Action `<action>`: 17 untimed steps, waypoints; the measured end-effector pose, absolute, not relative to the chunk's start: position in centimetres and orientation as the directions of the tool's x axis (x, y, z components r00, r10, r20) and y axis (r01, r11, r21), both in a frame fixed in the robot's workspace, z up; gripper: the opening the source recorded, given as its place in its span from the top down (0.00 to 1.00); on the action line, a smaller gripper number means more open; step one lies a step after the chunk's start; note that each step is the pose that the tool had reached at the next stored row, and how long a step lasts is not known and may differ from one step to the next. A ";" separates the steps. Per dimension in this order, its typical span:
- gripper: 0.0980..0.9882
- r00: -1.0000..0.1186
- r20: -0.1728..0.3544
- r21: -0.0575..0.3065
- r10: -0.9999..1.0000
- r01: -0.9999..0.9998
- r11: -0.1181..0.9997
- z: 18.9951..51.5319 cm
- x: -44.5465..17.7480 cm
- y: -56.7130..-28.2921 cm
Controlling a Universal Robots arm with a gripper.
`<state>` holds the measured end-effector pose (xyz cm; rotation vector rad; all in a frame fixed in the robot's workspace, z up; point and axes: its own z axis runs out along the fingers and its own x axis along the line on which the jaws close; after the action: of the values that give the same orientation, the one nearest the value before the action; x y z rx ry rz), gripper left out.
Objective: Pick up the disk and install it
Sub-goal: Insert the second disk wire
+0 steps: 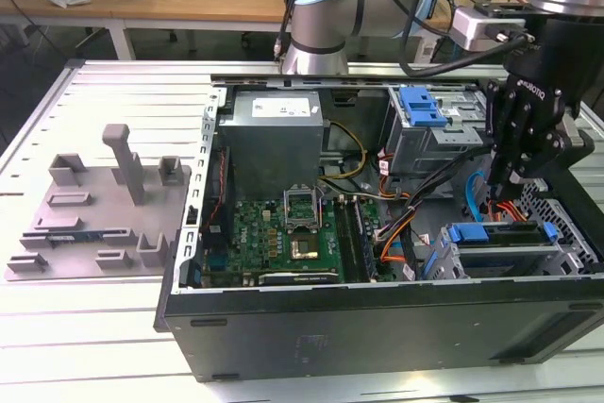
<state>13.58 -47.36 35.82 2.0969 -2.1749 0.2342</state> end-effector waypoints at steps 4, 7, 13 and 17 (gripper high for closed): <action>0.93 -0.039 0.163 -0.033 -0.986 -0.999 0.034 35.8 13.6 -47.5; 0.93 -0.039 0.156 -0.033 -0.987 -0.999 0.035 35.8 13.6 -47.6; 0.93 -0.039 0.156 -0.033 -0.987 -0.999 0.035 35.9 13.6 -47.6; 0.93 -0.040 0.155 -0.033 -0.987 -0.999 0.036 36.5 13.6 -47.9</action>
<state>13.57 -47.87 36.48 2.1121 -2.1943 0.2005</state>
